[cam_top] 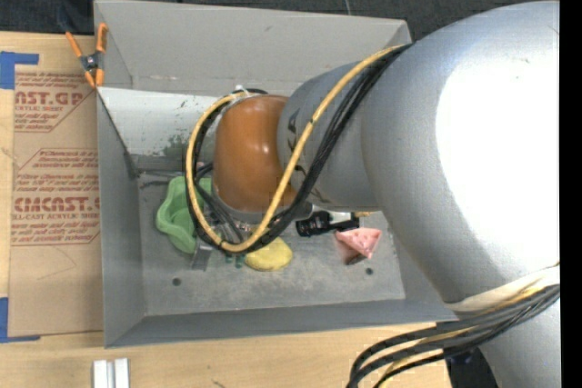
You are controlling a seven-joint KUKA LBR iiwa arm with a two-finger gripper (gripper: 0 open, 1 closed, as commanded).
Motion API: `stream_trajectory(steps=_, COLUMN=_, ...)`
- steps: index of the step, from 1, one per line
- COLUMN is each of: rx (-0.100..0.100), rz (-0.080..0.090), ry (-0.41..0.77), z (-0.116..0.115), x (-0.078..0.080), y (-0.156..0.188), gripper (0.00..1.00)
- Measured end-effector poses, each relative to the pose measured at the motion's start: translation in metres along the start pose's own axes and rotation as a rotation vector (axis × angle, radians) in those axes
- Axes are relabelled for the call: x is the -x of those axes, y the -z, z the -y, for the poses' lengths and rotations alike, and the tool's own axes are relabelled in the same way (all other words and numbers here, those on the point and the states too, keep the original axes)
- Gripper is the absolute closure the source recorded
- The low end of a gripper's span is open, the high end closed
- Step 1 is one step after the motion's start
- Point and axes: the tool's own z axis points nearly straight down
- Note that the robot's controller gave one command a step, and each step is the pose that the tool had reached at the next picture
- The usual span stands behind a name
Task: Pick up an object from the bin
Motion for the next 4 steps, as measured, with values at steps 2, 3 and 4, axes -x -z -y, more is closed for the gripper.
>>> stream_trajectory(steps=2, rx=-0.003, rz=-0.005, ry=0.000, z=0.000, x=-0.001, y=0.020, gripper=1.00)
stream_trajectory(steps=3, rx=-0.001, rz=-0.003, ry=0.001, z=0.000, x=0.000, y=0.041, gripper=1.00)
stream_trajectory(steps=4, rx=0.002, rz=0.002, ry=0.001, z=-0.001, x=0.001, y=0.053, gripper=1.00)
